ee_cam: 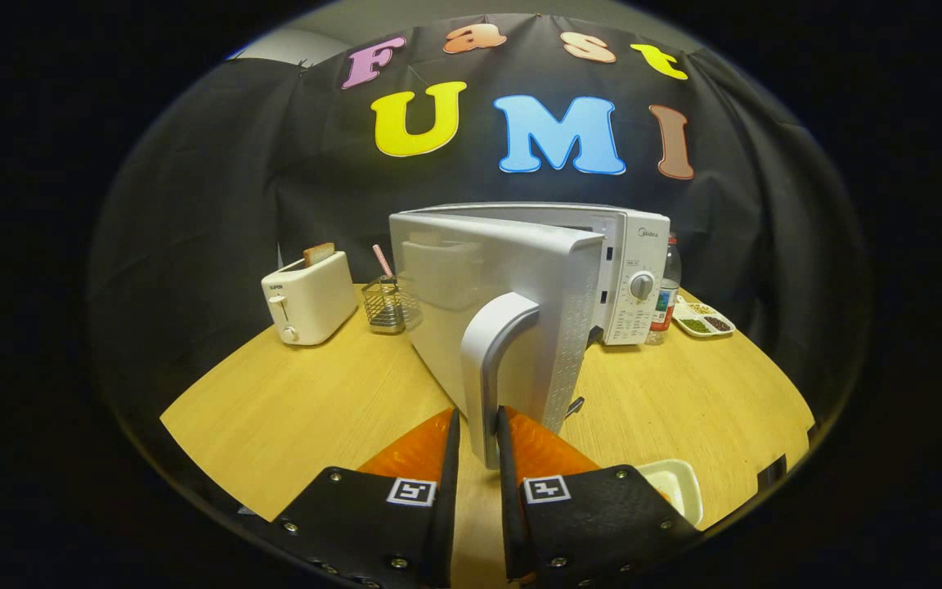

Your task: Open the microwave, put the food inside, and close the microwave door.

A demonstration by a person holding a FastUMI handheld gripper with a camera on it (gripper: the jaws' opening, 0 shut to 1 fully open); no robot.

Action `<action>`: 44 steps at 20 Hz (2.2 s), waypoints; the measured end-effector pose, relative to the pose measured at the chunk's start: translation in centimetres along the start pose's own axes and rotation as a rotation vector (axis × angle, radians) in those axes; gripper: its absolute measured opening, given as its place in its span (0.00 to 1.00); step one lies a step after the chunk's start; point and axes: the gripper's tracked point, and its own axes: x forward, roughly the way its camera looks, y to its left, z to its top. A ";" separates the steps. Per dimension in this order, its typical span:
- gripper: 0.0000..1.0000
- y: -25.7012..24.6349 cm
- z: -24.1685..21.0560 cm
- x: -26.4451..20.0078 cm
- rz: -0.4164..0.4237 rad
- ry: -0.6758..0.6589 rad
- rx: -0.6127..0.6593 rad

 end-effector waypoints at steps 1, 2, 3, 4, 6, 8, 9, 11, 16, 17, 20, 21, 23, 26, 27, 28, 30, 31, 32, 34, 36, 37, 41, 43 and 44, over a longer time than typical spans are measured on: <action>0.25 0.7 -0.1 -0.2 0.004 -0.001 0.001; 0.25 1.4 -0.2 -0.3 0.008 -0.002 -0.002; 0.25 2.0 -0.3 -0.6 0.012 -0.003 -0.006; 0.25 2.7 -0.4 -0.7 0.016 -0.003 -0.009; 0.25 4.2 -0.6 -1.0 0.029 -0.004 -0.008; 0.25 5.7 -0.8 -1.2 0.045 -0.008 -0.007; 0.25 6.5 -1.0 -1.3 0.055 -0.007 -0.012; 0.25 8.0 -1.4 -1.5 0.073 -0.006 -0.023; 0.25 11.5 -1.8 -1.8 0.122 -0.008 -0.034; 0.25 12.2 -1.9 -1.8 0.131 -0.007 -0.032; 0.25 14.3 -2.2 -2.0 0.170 0.002 -0.042; 0.25 15.0 -2.2 -2.2 0.193 0.002 -0.050; 0.25 16.1 -2.1 -2.7 0.239 -0.004 -0.068; 0.25 16.5 -0.6 -4.8 0.278 -0.042 -0.063; 0.25 16.6 0.2 -5.8 0.297 -0.059 -0.054; 0.25 16.8 1.0 -6.8 0.317 -0.078 -0.048; 0.25 16.1 3.0 -8.9 0.339 -0.135 -0.038; 0.27 15.4 4.2 -9.9 0.341 -0.169 -0.024; 0.32 14.6 5.1 -11.0 0.343 -0.201 -0.009; 0.65 12.9 6.6 -12.2 0.329 -0.246 0.005; 0.98 9.9 7.4 -12.4 0.275 -0.277 -0.012; 0.98 8.2 7.5 -12.3 0.238 -0.288 -0.026; 0.98 2.3 6.1 -11.2 0.128 -0.267 -0.023; 0.99 -0.3 5.2 -10.7 0.082 -0.246 -0.021; 0.99 -1.4 4.7 -10.4 0.066 -0.235 -0.019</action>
